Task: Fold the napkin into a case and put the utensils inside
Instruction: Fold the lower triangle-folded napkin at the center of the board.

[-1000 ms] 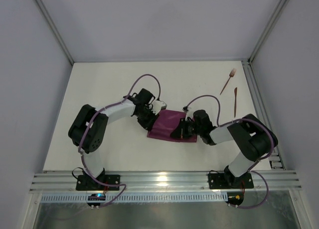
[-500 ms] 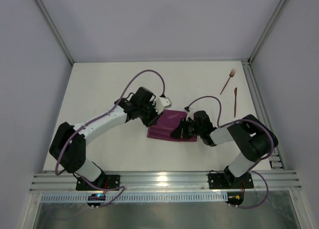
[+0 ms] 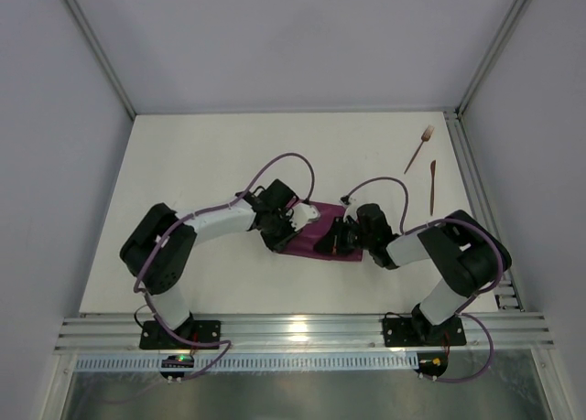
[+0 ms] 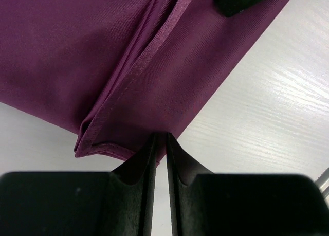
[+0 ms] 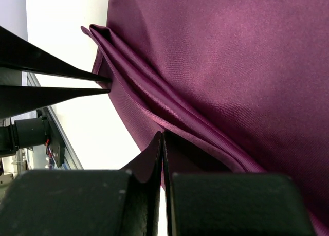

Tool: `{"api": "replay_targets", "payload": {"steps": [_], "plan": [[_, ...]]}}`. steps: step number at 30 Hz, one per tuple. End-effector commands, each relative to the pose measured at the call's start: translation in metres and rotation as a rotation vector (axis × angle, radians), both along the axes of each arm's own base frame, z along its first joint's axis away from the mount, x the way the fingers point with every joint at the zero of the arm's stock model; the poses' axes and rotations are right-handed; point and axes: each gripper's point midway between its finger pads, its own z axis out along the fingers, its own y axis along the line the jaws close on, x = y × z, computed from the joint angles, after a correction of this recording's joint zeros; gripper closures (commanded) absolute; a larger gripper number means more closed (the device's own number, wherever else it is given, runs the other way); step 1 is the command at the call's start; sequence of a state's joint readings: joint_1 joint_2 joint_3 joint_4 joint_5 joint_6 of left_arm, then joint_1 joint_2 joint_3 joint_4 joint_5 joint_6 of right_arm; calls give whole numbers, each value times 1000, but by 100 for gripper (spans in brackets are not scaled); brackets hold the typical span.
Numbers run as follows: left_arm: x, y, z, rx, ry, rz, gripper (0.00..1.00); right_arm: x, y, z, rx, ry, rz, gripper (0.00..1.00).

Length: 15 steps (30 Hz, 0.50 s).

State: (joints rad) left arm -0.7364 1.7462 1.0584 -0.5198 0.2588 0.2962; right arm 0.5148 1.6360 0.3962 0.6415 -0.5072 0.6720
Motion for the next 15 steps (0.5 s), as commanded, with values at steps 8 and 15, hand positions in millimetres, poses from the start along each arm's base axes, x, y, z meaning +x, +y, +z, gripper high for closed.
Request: {"api": "replay_targets", "payload": {"steps": [8, 15], "plan": [[4, 3, -13, 31, 22, -10, 86, -4, -25, -6, -38, 13, -54, 97], [-9, -37, 85, -307, 62, -126, 54, -4, -22, -8, -41, 26, -31, 97]]}}
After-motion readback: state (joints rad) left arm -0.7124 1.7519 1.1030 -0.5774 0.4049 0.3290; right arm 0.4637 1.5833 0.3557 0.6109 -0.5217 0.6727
